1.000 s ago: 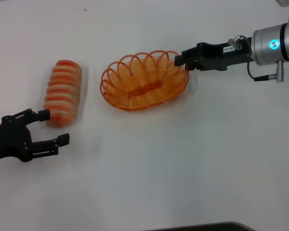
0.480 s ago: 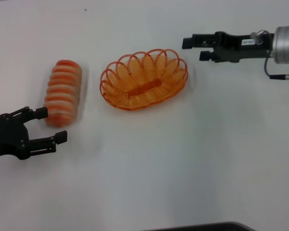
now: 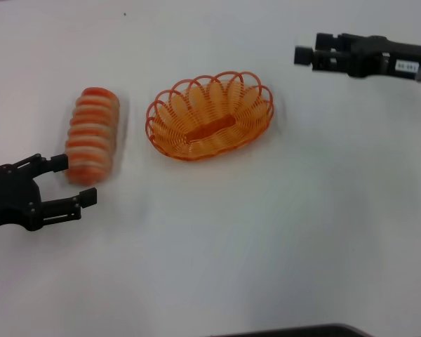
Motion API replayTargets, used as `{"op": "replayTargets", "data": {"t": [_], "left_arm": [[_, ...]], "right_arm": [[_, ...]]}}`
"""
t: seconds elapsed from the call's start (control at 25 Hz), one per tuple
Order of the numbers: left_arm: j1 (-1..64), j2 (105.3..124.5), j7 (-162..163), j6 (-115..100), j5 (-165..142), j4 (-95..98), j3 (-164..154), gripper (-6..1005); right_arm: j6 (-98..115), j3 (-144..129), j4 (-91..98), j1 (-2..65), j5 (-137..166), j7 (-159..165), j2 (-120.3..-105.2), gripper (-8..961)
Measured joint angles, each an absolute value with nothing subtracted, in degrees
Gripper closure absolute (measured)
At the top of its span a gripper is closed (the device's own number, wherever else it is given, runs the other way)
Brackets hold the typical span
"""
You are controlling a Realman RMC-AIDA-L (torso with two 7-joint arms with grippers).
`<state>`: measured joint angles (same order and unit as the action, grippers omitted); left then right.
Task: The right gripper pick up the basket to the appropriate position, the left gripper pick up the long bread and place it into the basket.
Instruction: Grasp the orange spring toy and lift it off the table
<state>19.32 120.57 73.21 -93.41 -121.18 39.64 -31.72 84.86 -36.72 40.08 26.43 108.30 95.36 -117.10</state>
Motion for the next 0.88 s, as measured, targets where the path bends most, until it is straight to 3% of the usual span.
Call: {"op": "replayTargets", "data": {"t": [0.24,0.48,0.88], "left_arm": [[19.07,120.48,73.22,-93.51,-121.18,39.64,-31.72,162],[19.0,120.59,73.21,-93.46,-121.18,39.36,-31.73,165],[19.13,120.5,73.95,-93.17,-121.2,39.39,-31.73,170]], "right_arm": [[84.87,-36.62,40.18,22.38,108.7,78.44,-117.7,29],[85.45,-37.15,38.67,19.0,109.63,65.7,-119.59,30],[85.1,-37.15,36.74,19.1,113.69,63.01,-119.66,30]]}}
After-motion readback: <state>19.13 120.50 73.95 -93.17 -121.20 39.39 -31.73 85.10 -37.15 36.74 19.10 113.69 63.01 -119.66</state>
